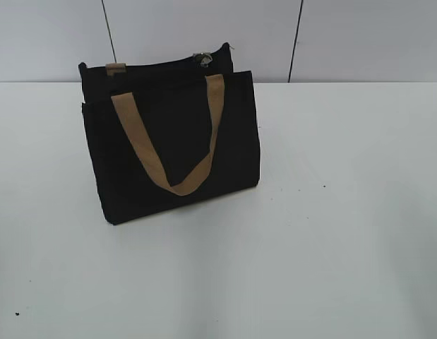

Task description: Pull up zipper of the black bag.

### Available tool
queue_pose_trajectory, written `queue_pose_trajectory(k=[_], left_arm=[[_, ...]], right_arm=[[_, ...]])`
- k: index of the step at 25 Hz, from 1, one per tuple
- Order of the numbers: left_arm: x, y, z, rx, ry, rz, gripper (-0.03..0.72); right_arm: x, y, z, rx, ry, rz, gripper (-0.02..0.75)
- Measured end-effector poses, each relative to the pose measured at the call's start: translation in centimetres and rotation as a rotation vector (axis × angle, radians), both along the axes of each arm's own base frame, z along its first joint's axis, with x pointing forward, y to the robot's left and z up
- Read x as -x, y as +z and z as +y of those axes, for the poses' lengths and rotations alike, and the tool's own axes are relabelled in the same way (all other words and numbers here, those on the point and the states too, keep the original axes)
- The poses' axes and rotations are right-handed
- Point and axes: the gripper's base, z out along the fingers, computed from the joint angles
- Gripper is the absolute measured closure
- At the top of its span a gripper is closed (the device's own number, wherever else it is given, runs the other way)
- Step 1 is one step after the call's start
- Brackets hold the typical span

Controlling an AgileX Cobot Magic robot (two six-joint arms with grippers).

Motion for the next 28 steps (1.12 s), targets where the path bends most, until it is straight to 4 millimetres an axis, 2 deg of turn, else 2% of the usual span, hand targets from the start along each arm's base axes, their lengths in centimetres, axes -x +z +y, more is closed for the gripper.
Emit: queue_pose_trajectory(k=[4,8,14,22,28], left_arm=[[1.3,-1.5,-0.2,0.004,-0.006,0.038,0.231],[2.5,-1.4,-0.3,-0.002,-0.006,-0.022,0.231],[4.6,-1.5,-0.5,-0.016,0.001,-0.204,0.231],[4.1,-1.9,-0.5,-0.007,0.006,-0.247,0.231],[4.2,-1.9,-0.5,-0.005,0.007,-0.251,0.232]], right_arm=[[2.0,-1.8,-0.5,0.0,0.02,-0.024,0.162],[3.8,-2.9,-0.8,-0.025,0.059,-0.07,0.162],[6.1,-2.9,-1.3,-0.029,0.121,-0.209,0.162],[9.2,-3.1,-2.2,-0.083,0.125,-0.4,0.162],[9.4,-3.2,-2.2,-0.089,0.123,-0.406,0.188]])
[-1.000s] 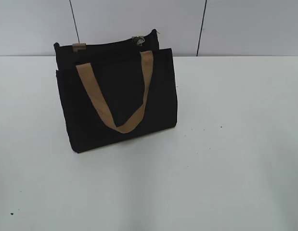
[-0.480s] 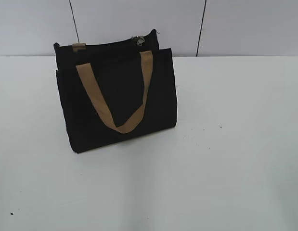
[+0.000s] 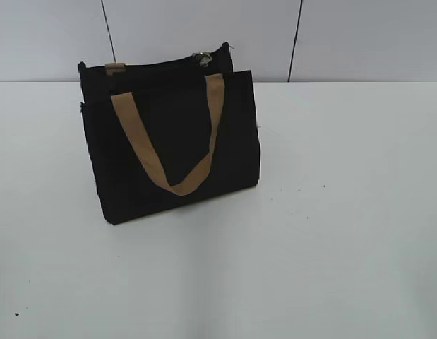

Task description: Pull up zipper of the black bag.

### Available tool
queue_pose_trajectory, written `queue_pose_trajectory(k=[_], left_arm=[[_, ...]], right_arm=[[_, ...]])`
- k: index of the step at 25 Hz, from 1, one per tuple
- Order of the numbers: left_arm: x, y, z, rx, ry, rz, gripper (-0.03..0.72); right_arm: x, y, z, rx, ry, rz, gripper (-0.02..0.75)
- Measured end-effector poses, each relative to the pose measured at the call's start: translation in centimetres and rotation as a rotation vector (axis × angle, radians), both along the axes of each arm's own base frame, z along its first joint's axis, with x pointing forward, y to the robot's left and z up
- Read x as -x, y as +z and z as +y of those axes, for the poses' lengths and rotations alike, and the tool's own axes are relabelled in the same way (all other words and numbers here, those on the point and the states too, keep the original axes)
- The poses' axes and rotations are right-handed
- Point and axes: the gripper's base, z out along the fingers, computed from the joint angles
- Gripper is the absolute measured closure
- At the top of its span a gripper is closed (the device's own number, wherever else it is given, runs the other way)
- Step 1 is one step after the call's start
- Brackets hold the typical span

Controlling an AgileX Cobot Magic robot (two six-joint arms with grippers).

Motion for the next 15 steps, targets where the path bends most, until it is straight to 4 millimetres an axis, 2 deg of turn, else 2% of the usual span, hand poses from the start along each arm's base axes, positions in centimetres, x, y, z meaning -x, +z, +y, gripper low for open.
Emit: queue_pose_trajectory(k=[10,15], left_arm=[[0.01,0.0,0.04,-0.003,-0.005,0.0,0.24],[0.06,-0.02,0.08,-0.003,-0.039,0.0,0.249]], right_arm=[[0.0,-0.01,0.0,-0.001,-0.011,0.002,0.192],[0.01,-0.01,0.1,-0.003,-0.171,0.002,0.192]])
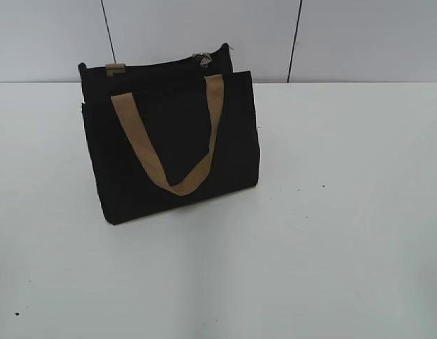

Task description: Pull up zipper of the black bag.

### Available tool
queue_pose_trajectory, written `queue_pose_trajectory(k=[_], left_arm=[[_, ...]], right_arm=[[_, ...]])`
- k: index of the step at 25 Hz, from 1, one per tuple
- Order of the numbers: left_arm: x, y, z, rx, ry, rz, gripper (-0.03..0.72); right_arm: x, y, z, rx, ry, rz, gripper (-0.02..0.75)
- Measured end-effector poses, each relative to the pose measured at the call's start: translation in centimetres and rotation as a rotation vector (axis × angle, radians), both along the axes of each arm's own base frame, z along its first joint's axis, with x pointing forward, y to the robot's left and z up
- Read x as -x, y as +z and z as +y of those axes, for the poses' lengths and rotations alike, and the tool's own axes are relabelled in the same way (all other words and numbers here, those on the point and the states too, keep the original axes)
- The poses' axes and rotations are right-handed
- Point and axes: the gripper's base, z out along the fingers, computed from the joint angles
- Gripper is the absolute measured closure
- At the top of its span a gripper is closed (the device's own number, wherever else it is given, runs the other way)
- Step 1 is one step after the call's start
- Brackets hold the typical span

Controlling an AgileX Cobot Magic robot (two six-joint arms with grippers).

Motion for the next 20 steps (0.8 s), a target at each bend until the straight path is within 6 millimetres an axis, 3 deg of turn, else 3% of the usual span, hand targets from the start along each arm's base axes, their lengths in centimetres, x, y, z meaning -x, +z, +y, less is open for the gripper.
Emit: queue_pose_trajectory(k=[4,20], left_arm=[[0.0,0.0,0.0,0.0,-0.002,0.0,0.267],[0.03,0.0,0.03,-0.001,-0.019,0.0,0.284]], right_arm=[[-0.01,0.0,0.05,-0.001,-0.086,0.0,0.192],[-0.01,0.0,0.09,-0.003,-0.128,0.0,0.192]])
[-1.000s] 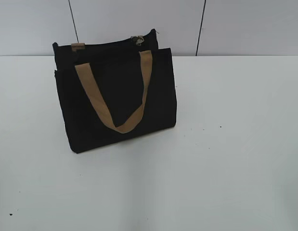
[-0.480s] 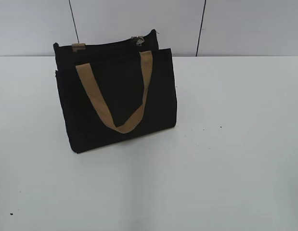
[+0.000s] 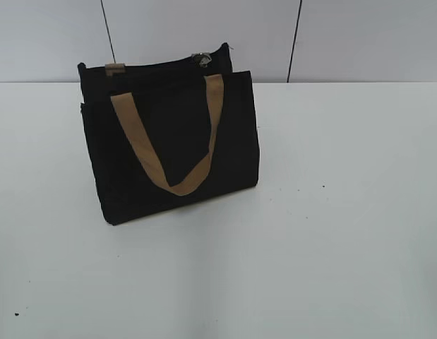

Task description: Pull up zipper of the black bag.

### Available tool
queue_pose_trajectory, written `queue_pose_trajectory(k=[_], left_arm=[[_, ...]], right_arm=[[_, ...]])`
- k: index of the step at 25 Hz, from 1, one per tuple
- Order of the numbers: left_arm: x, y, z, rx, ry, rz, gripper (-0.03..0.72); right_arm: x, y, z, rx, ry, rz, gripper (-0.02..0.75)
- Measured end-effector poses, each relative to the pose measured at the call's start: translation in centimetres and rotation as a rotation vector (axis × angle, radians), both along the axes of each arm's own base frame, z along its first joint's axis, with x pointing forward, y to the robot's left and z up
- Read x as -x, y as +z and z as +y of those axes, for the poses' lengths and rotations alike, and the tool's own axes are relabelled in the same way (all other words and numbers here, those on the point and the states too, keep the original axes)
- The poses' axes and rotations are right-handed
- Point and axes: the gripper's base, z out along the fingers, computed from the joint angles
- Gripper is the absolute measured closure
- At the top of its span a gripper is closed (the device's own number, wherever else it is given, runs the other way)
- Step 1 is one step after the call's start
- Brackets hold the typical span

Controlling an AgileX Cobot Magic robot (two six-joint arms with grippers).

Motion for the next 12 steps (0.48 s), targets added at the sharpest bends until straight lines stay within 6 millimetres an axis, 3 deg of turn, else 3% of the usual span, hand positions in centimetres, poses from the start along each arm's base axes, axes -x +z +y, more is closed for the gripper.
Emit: queue_pose_trajectory(k=[12], left_arm=[[0.0,0.0,0.0,0.0,0.0,0.0,0.284]], right_arm=[[0.0,0.0,0.02,-0.002,0.001,0.0,0.193]])
